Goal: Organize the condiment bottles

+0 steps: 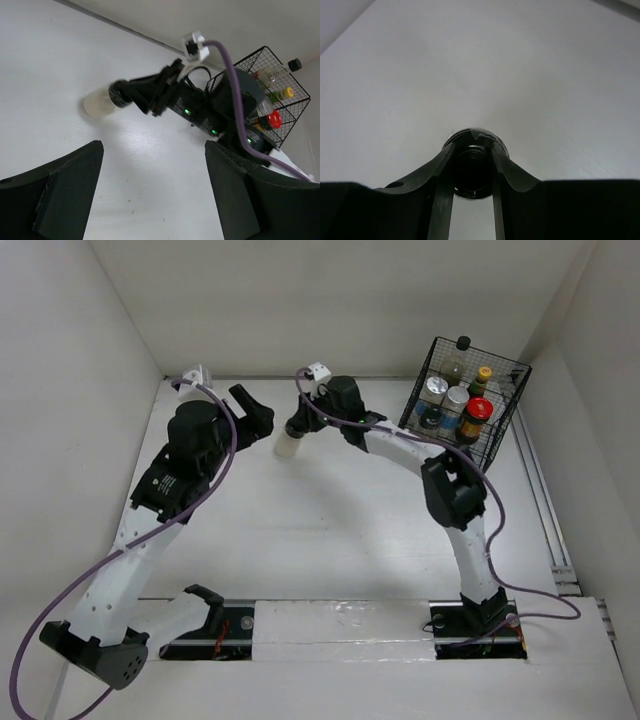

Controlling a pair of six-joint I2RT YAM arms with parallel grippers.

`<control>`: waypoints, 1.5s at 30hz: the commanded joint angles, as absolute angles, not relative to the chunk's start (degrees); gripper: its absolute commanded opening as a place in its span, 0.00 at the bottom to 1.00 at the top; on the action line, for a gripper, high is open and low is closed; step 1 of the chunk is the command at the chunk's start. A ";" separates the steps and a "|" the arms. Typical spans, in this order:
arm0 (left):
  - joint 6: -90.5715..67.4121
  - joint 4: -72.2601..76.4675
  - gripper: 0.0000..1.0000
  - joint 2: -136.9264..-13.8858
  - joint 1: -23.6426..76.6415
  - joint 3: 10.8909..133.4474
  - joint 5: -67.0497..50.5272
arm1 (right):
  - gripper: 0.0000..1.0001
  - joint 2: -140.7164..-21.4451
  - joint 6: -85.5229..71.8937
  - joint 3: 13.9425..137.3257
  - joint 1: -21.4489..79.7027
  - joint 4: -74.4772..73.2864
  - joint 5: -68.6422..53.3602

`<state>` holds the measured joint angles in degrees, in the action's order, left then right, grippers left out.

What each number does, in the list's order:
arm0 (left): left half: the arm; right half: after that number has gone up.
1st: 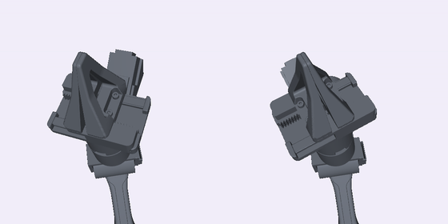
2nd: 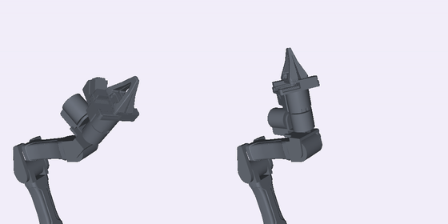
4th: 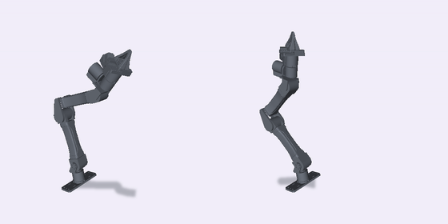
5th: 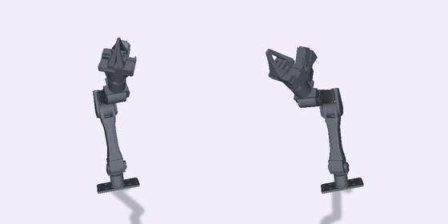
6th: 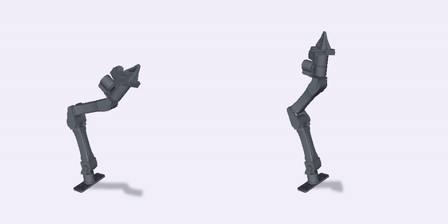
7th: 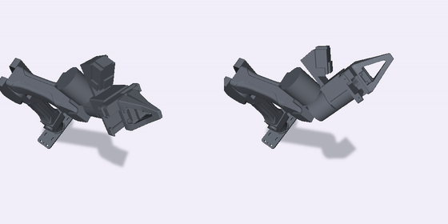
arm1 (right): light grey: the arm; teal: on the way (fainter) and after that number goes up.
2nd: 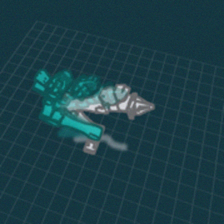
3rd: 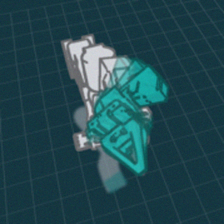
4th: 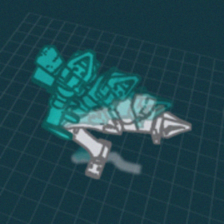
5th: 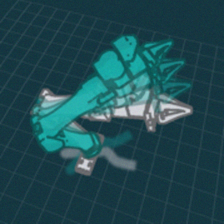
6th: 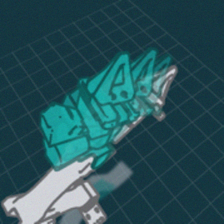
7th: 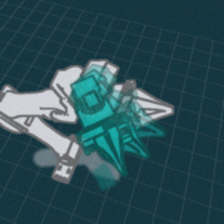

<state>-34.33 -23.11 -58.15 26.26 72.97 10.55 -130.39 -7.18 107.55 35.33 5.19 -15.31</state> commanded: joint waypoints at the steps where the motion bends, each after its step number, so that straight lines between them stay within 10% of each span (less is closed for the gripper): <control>1: -33.40 -19.78 0.78 -59.49 26.54 71.99 10.72 | 0.15 -115.69 -11.51 98.11 32.61 15.56 -19.33; 18: -26.28 -5.89 0.78 -80.32 30.84 82.44 2.29 | 0.11 -56.96 -11.51 63.55 7.15 -10.89 -15.20; 29: -27.33 -5.36 1.00 -82.45 31.99 82.54 -9.12 | 0.09 -64.06 -7.92 69.78 -9.49 -14.59 -11.09; 45: -24.97 -6.76 1.00 -79.45 32.61 76.29 -12.22 | 0.09 -81.56 -2.99 73.40 -10.99 -1.23 -3.44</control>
